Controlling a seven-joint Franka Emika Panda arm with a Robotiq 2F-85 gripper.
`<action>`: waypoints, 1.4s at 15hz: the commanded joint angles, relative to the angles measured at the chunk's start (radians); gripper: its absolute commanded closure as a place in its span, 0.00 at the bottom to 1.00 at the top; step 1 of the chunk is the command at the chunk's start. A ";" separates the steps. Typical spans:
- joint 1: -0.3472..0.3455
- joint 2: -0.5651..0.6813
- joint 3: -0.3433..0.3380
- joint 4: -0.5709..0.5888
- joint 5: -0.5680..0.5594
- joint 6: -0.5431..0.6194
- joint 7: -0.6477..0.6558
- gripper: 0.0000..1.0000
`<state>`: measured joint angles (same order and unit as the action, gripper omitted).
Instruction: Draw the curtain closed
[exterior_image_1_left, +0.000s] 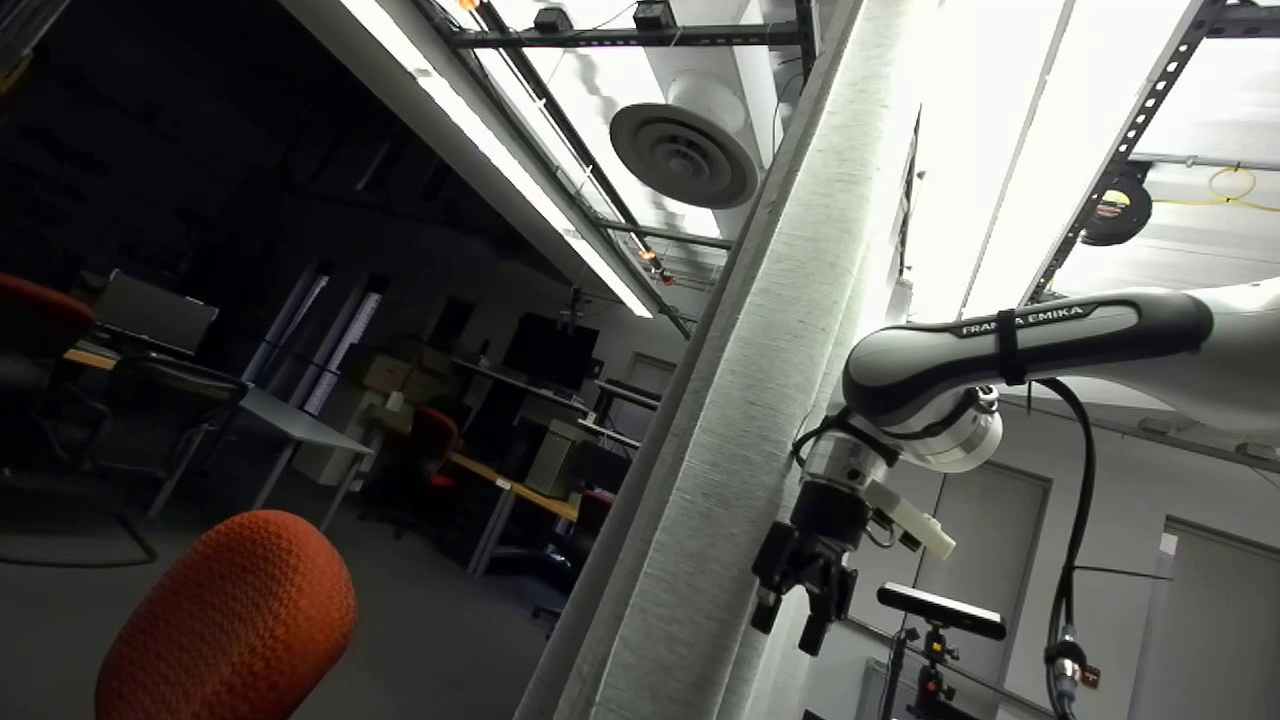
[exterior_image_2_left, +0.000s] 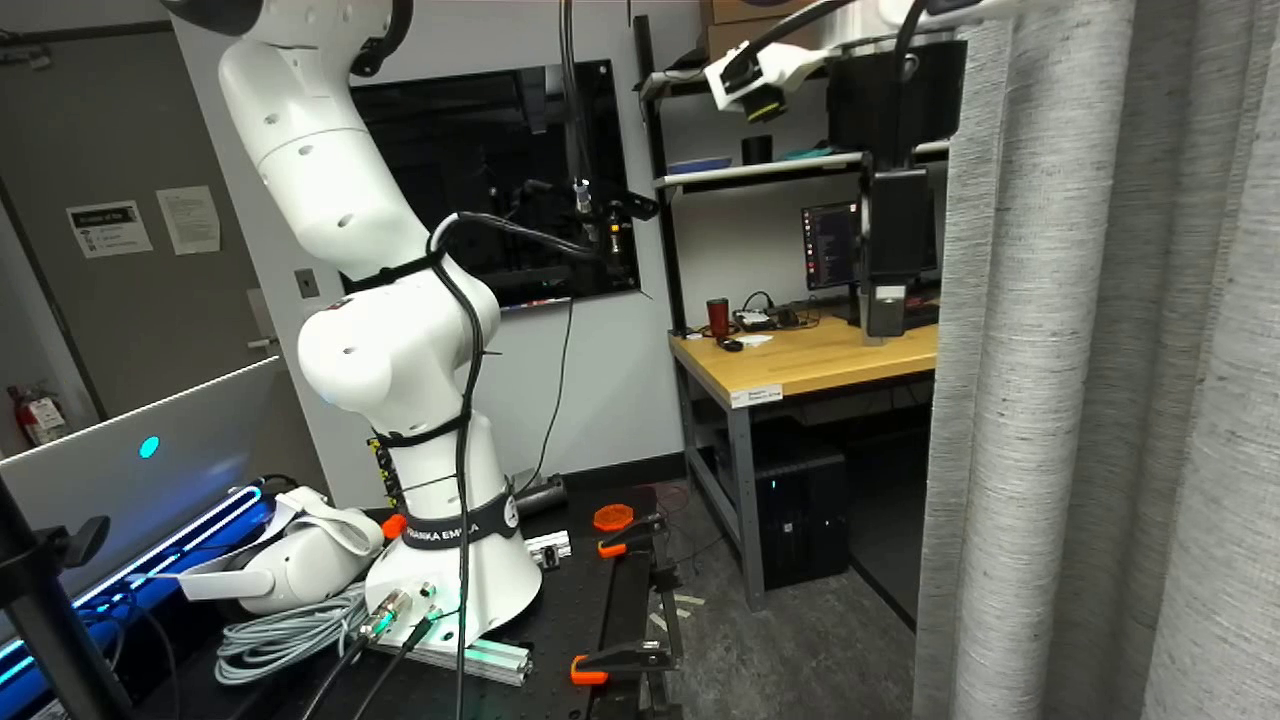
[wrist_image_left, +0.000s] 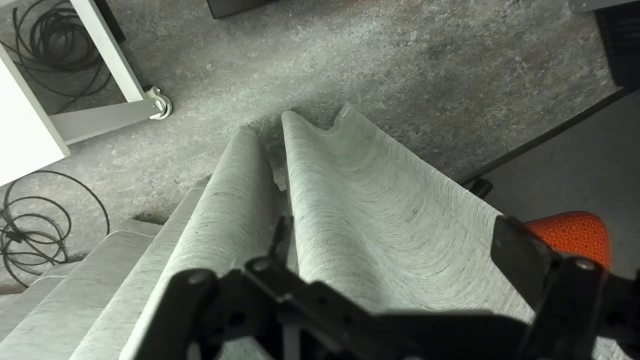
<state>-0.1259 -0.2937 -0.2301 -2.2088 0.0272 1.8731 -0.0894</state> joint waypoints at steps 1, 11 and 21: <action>-0.015 0.002 0.013 0.002 0.004 -0.003 -0.004 0.00; 0.006 -0.009 0.036 -0.006 0.061 0.019 0.005 0.00; 0.009 -0.090 0.076 0.016 0.096 0.195 0.006 0.00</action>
<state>-0.1114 -0.3419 -0.1620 -2.1997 0.1393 2.0269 -0.0890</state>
